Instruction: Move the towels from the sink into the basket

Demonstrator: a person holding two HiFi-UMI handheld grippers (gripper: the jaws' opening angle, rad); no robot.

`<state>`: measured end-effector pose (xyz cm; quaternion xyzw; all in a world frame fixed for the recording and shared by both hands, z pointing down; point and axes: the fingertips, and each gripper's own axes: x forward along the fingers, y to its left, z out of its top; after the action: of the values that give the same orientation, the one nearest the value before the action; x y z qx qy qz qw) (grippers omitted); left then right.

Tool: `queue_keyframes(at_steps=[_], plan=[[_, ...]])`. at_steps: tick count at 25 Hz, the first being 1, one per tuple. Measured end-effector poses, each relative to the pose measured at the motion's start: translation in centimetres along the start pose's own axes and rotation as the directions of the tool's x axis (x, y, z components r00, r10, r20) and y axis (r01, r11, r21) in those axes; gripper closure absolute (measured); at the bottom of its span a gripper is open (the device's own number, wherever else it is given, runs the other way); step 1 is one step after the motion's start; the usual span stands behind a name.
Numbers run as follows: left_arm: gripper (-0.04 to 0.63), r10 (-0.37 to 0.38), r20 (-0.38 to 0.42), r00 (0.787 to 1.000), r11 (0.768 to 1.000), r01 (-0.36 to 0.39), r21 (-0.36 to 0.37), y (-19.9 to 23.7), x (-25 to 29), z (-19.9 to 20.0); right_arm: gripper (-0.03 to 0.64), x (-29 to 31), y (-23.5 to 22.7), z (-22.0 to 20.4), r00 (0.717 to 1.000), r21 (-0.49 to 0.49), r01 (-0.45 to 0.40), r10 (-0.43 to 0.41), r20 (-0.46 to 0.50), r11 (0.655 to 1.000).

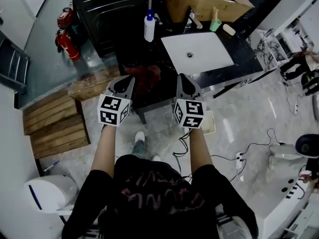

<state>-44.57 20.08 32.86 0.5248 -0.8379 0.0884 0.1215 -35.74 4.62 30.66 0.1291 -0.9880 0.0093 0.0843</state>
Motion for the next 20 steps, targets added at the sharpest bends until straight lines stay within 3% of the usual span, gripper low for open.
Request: queue_keyframes(at_steps=[1, 4, 9, 17, 20], plan=[[0.578, -0.007, -0.012, 1.0, 1.0, 0.007, 0.001, 0.1, 0.6, -0.3, 0.601, 0.4, -0.1, -0.1, 1.0, 0.002, 0.002, -0.002, -0.001, 1.0], [0.473, -0.029, -0.054, 0.998, 1.0, 0.029, 0.0, 0.2, 2.0, -1.5, 0.601, 1.2, -0.5, -0.3, 1.0, 0.005, 0.005, -0.005, -0.004, 1.0], [0.367, -0.084, -0.122, 0.989, 0.996, 0.085, -0.002, 0.0, 4.4, -3.2, 0.601, 1.9, -1.1, -0.2, 1.0, 0.009, 0.016, -0.016, -0.005, 1.0], [0.272, -0.123, -0.237, 0.964, 0.988, 0.141, 0.06, 0.4, 8.0, -5.3, 0.601, 1.8, -2.3, -0.5, 0.999, 0.009, 0.047, -0.047, -0.015, 0.999], [0.256, -0.15, -0.296, 0.943, 0.982, 0.178, 0.069, 0.4, 9.5, -6.6, 0.601, 1.7, -3.2, -0.8, 0.997, 0.012, 0.072, -0.072, -0.021, 0.997]])
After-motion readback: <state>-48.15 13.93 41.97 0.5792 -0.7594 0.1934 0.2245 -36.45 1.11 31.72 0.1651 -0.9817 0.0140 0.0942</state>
